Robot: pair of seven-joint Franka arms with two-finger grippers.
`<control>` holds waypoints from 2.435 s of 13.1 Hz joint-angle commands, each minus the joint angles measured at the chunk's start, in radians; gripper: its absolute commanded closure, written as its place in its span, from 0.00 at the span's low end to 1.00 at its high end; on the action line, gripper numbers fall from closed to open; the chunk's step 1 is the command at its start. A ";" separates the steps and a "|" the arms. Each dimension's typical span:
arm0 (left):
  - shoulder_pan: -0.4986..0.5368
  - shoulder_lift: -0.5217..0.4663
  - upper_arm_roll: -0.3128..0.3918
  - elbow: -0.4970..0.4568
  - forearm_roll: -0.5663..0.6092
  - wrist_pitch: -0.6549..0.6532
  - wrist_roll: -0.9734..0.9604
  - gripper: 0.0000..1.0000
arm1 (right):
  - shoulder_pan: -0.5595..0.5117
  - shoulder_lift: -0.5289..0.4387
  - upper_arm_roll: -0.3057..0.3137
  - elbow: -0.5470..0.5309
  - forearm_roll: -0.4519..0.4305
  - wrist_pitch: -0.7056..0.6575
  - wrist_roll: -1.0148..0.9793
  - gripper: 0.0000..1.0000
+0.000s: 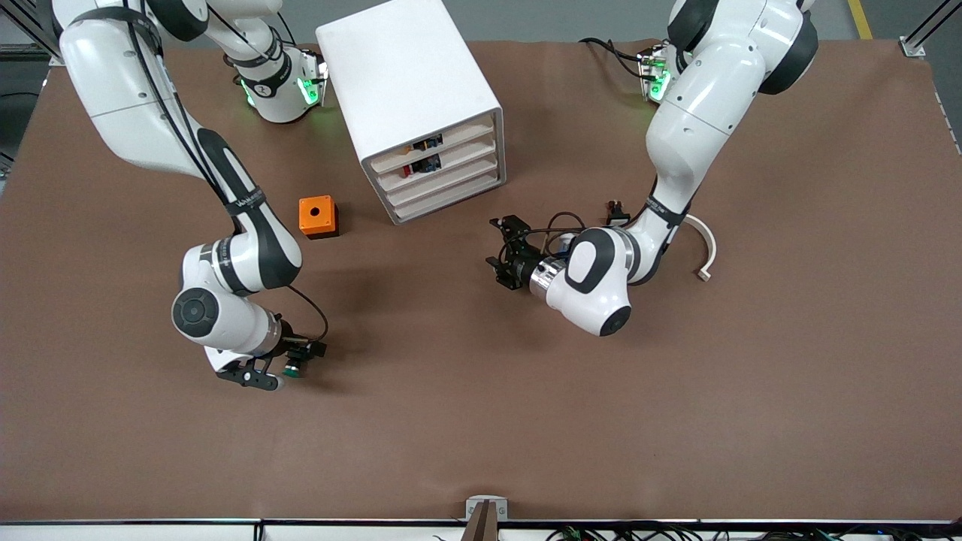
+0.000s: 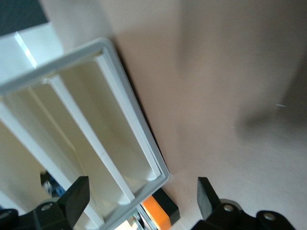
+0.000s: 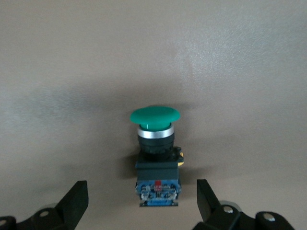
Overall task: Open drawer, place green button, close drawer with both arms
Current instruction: 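Grasp the button with the right gripper while the left gripper grips the drawer, then open the drawer with the left gripper while the right gripper lifts the button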
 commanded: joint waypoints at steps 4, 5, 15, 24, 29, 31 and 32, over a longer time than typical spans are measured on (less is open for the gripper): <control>-0.089 0.011 0.001 0.023 -0.046 -0.080 -0.319 0.05 | -0.025 0.022 0.010 0.013 -0.043 0.003 0.017 0.27; -0.101 0.014 0.001 0.023 -0.051 -0.125 -0.331 0.07 | -0.026 0.022 0.010 0.015 -0.043 0.001 0.013 0.42; -0.168 0.054 0.008 0.023 -0.051 -0.208 -0.360 0.38 | -0.035 -0.049 0.022 0.091 -0.013 -0.220 0.020 0.96; -0.170 0.076 0.033 0.036 -0.043 -0.190 -0.295 0.99 | 0.031 -0.222 0.066 0.243 0.167 -0.681 0.313 0.96; -0.075 0.089 0.087 0.089 -0.045 -0.190 -0.084 0.99 | 0.032 -0.265 0.215 0.211 0.167 -0.740 0.762 0.96; -0.073 0.100 0.127 0.097 -0.048 -0.188 0.013 0.99 | 0.037 -0.267 0.289 0.188 0.165 -0.706 0.973 0.96; -0.072 0.105 0.152 0.095 -0.048 -0.188 0.050 0.99 | 0.041 -0.274 0.321 0.155 0.164 -0.665 1.058 0.96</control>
